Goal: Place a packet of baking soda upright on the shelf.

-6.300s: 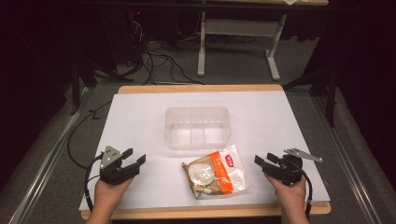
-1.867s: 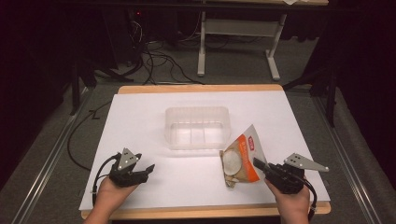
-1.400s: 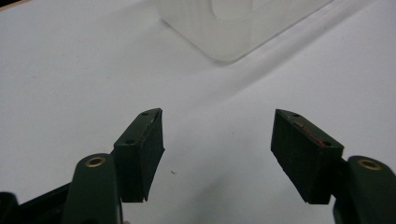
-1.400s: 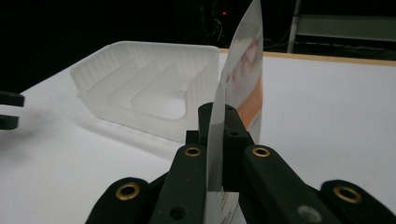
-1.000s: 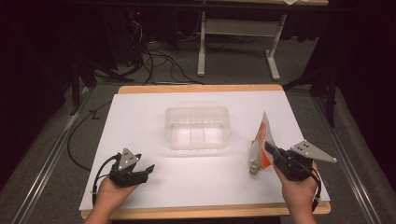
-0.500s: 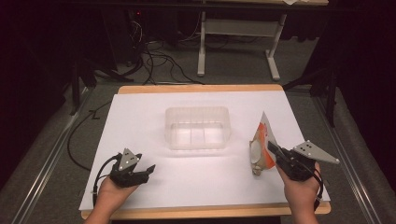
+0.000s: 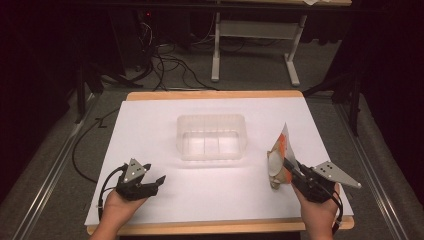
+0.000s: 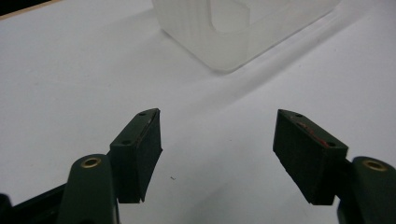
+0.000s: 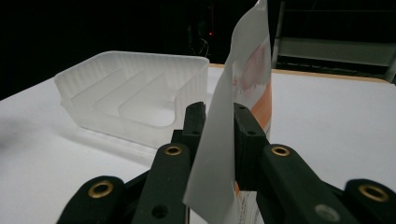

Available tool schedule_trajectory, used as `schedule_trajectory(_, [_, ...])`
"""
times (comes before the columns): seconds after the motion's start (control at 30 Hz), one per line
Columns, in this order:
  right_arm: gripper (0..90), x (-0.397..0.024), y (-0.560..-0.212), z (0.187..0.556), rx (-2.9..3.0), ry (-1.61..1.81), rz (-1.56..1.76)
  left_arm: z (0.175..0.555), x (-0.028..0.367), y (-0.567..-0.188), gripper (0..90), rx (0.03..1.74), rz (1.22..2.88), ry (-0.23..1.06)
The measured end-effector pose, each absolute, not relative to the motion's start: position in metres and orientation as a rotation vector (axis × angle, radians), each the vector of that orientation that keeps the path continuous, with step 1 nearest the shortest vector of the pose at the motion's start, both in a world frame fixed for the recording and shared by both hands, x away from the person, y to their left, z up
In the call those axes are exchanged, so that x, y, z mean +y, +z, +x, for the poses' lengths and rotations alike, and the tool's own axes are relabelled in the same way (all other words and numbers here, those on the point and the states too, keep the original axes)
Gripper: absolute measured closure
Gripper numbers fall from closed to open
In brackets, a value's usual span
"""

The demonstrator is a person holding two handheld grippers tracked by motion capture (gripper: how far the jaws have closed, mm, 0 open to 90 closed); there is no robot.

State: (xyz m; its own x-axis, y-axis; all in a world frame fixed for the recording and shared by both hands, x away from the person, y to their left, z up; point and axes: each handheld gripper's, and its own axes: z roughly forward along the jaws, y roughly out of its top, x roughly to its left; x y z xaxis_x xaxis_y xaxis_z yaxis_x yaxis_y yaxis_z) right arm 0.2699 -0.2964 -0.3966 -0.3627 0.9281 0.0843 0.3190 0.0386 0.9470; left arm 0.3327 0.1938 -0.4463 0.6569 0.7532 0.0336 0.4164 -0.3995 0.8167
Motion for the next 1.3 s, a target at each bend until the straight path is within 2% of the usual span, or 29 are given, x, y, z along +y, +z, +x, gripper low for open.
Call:
schedule_trajectory(0.27, [76.8,-0.291,-0.406,0.272,1.737,1.338,1.293,0.333,0.197,-0.442,32.2,0.902,1.997,0.489])
schedule_trajectory(0.4, [76.9,-0.291,-0.412,0.276,1.763,1.31,1.325,0.332,0.195,-0.442,26.4,0.901,2.001,0.508])
schedule_trajectory(0.43, [78.7,-0.291,-0.413,0.277,1.766,1.304,1.332,0.332,0.195,-0.442,26.4,0.896,2.01,0.504])
schedule_trajectory(0.47, [85.1,-0.292,-0.413,0.277,1.754,1.309,1.33,0.332,0.194,-0.443,26.4,0.888,2.018,0.511])
schedule_trajectory(0.57, [90.0,-0.294,-0.411,0.276,1.735,1.31,1.336,0.331,0.193,-0.443,26.7,0.879,2.022,0.507])
schedule_trajectory(1.03, [90.0,-0.297,-0.4,0.275,1.697,1.226,1.31,0.333,0.194,-0.445,25.3,0.899,2.026,0.525])
schedule_trajectory(1.3, [90.0,-0.3,-0.393,0.273,1.675,1.236,1.285,0.333,0.196,-0.445,27.8,0.911,2.009,0.521])
